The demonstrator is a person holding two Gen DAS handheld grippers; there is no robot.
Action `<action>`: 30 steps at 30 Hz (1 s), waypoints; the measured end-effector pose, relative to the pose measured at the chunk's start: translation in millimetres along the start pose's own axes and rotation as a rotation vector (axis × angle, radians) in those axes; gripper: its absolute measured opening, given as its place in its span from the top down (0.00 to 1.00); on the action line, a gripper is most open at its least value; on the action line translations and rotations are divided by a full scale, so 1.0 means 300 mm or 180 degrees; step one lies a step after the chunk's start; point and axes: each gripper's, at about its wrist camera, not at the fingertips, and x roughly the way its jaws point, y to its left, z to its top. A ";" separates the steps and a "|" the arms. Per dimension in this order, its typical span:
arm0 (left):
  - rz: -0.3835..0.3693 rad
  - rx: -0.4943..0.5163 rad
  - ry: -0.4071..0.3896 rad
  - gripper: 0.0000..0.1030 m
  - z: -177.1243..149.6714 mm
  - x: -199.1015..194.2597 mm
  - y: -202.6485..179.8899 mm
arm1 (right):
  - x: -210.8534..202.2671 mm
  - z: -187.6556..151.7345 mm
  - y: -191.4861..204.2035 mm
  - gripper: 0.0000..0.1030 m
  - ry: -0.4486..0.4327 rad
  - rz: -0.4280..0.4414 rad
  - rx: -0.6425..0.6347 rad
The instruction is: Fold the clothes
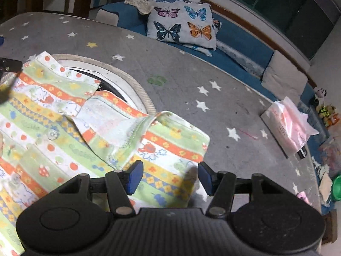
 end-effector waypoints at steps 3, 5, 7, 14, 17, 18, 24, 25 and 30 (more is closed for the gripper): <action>0.0002 -0.0031 0.0017 0.06 -0.001 0.003 0.009 | 0.004 0.002 -0.010 0.44 0.0007 0.0063 0.0034; -0.0003 -0.0051 0.0032 0.06 -0.008 0.003 0.009 | 0.007 0.008 -0.010 0.45 -0.0018 0.0175 0.0091; -0.0007 -0.0054 0.0044 0.06 -0.015 0.001 0.007 | 0.009 0.021 -0.011 0.45 -0.0068 0.0284 0.0172; -0.0030 -0.0055 0.0038 0.06 -0.019 -0.011 0.005 | 0.025 0.099 0.021 0.45 -0.0239 0.0742 0.0415; -0.0057 -0.0061 0.0030 0.05 -0.019 -0.016 -0.002 | 0.045 0.135 0.026 0.45 -0.0224 0.0896 0.0553; -0.0074 -0.0059 0.0029 0.05 -0.020 -0.018 -0.005 | 0.057 0.148 0.028 0.45 -0.0209 0.0909 0.0616; -0.0124 0.0011 0.0023 0.05 -0.035 -0.033 -0.019 | 0.061 0.165 0.009 0.45 -0.0202 0.0872 0.0753; -0.0121 0.0015 0.0023 0.05 -0.038 -0.038 -0.019 | 0.049 0.161 0.008 0.45 -0.0200 0.0864 0.0724; -0.0132 -0.0009 0.0011 0.05 -0.064 -0.080 -0.014 | -0.039 0.113 -0.004 0.44 -0.0148 0.0822 0.0517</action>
